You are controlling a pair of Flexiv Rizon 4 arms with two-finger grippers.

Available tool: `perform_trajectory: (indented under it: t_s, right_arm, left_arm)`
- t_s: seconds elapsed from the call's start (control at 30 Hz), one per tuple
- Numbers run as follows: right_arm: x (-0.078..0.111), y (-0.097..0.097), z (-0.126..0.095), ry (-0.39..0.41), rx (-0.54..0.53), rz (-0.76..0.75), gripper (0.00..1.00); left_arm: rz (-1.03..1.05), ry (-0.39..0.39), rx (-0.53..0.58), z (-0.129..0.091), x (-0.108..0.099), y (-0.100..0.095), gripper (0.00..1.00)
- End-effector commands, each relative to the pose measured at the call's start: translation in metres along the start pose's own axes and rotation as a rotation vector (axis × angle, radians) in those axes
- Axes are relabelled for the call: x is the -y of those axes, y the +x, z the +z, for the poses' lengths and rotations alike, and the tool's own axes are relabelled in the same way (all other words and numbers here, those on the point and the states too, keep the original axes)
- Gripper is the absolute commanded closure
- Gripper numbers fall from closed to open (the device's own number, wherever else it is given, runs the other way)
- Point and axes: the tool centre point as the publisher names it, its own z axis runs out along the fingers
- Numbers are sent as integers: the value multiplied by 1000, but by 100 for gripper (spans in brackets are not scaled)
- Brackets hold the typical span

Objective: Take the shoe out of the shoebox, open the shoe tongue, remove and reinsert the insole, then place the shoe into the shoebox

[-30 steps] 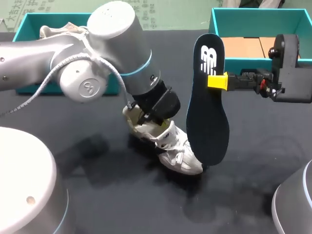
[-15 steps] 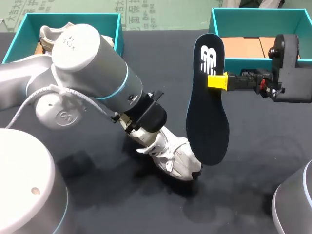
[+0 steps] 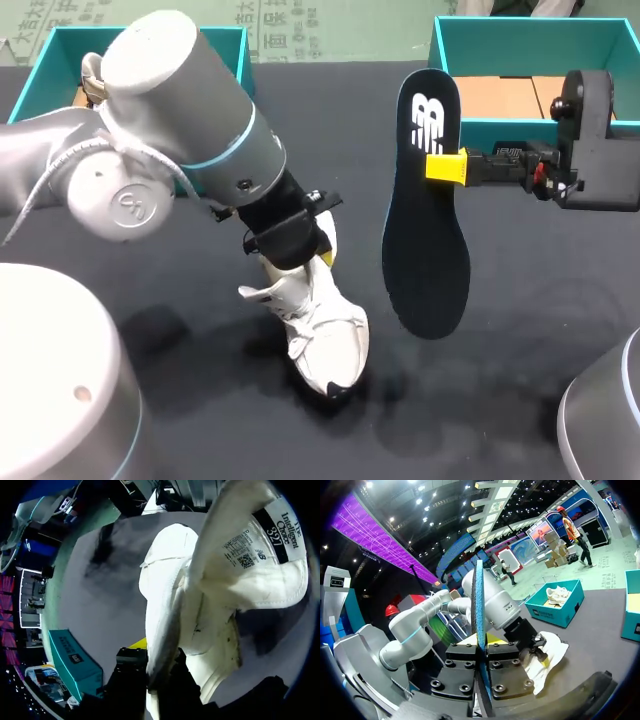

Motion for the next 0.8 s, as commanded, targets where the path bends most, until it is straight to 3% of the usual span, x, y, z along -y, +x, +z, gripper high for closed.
perform_trajectory:
  t_s: [0.03,0.3,0.53,0.8]
  right_arm:
    - [5,5,-4,-6,9,1,100]
    - [5,5,-4,-6,9,1,100]
    - [5,5,-4,-6,9,1,100]
    - [5,5,-4,-6,9,1,100]
  left_arm:
    - [101,51,-78,-9,6,-10,100]
    - [101,51,-78,-9,6,-10,100]
    - [120,109,-185,13,12,-15,100]
    - [144,92,-287,33,17,-14,100]
